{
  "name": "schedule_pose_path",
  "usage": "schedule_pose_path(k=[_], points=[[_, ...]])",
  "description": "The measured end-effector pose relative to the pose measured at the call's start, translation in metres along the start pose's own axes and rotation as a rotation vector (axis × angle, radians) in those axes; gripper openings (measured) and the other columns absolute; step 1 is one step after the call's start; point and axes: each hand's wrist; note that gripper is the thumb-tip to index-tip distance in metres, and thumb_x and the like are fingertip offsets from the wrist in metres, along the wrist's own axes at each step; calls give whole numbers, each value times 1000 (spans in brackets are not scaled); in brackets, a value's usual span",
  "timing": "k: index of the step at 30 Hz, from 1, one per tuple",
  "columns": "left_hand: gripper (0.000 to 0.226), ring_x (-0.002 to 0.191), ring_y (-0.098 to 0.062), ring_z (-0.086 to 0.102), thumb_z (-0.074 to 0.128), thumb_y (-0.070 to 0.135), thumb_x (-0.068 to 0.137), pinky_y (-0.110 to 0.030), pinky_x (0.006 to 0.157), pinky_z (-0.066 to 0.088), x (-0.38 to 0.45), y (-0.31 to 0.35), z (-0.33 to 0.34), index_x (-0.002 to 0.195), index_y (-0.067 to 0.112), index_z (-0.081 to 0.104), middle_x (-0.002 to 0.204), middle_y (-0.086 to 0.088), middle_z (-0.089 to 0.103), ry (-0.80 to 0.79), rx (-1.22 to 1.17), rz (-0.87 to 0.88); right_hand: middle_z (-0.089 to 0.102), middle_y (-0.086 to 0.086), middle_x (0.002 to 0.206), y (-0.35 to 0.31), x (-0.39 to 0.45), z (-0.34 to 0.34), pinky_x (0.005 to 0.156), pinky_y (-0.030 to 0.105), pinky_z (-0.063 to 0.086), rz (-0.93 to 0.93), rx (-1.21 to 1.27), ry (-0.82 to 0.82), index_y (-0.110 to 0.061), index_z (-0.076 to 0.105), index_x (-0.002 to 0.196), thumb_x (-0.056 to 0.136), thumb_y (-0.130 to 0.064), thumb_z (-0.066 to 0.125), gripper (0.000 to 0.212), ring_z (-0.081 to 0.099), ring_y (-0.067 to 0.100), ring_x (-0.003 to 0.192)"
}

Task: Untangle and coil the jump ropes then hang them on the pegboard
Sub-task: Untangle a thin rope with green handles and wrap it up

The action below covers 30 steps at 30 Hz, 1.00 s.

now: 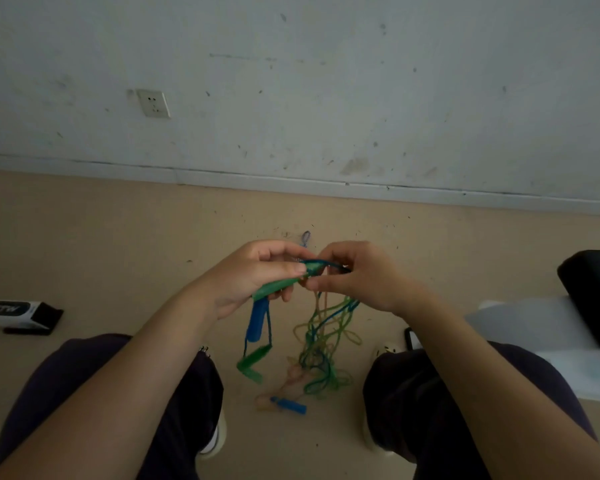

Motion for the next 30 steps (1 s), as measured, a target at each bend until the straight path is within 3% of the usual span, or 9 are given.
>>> schedule_pose_path(k=[5, 10, 14, 17, 19, 22, 24, 28, 30], points=[[36, 74, -18, 67, 71, 26, 81, -23, 61, 51, 0, 0, -2, 116, 19, 71, 88, -5, 72, -9, -33, -3, 51, -21, 63, 1, -1, 0, 55, 15, 33, -82, -75, 37, -26, 70, 92, 78, -37, 80, 21, 44, 1, 56], [36, 83, -19, 72, 74, 30, 83, -20, 72, 54, 0, 2, -6, 116, 18, 70, 95, -3, 77, -8, 42, 2, 57, -12, 83, -1, 0, -2, 65, 7, 37, -125, -61, 102, -34, 68, 81, 74, -28, 83, 17, 50, -10, 72], [37, 80, -6, 71, 80, 47, 67, -11, 71, 51, -1, 5, -15, 97, 26, 76, 88, 6, 78, 109, 227, -20, 63, -12, 61, 3, 1, -9, 54, 7, 37, -50, 21, 60, -27, 71, 80, 78, -23, 81, 11, 53, -3, 54], [18, 74, -7, 68, 85, 27, 72, -17, 76, 52, 0, 1, -24, 87, 26, 76, 80, 6, 76, 160, 288, -11, 60, -9, 54, 10, 2, -12, 50, 12, 40, 13, -16, 67, -32, 70, 87, 79, -23, 81, 16, 51, 0, 48], [17, 69, -9, 67, 83, 10, 78, -20, 74, 54, -2, 1, -27, 88, 20, 75, 78, 2, 75, 155, 308, -2, 57, -5, 56, 13, 2, -14, 51, 16, 41, 21, -6, 75, -38, 69, 89, 81, -22, 79, 21, 50, 6, 50], [19, 66, -6, 67, 82, 4, 78, -16, 67, 54, -5, 3, -26, 92, 16, 74, 78, 2, 75, 141, 302, 2, 56, -3, 59, 14, 1, -14, 52, 18, 40, 1, -19, 63, -44, 69, 80, 85, -23, 76, 23, 49, 8, 54], [22, 73, -8, 69, 83, 12, 78, -18, 71, 57, -7, 6, -24, 97, 18, 75, 85, 2, 76, 123, 326, -19, 61, -9, 65, 12, 1, -14, 53, 13, 42, -4, -30, 56, -47, 68, 75, 85, -23, 75, 27, 51, 1, 55], [45, 74, -5, 68, 70, 59, 70, -21, 74, 55, -11, 10, -25, 102, 29, 76, 87, 10, 76, 63, 379, -117, 59, -8, 93, 13, 0, -16, 62, 16, 49, -34, -110, 89, -47, 66, 77, 81, -23, 78, 28, 57, 5, 68], [38, 81, -1, 69, 66, 57, 80, -23, 82, 51, -10, 8, -27, 102, 29, 77, 90, 13, 76, 62, 417, -131, 55, -8, 100, 14, 0, -16, 67, 8, 45, -48, -154, 114, -44, 67, 80, 79, -23, 80, 24, 55, 2, 76]])
Point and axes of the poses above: each hand's wrist, its own x-axis towards the middle knuckle, its own z-axis out of the palm, y = z × x
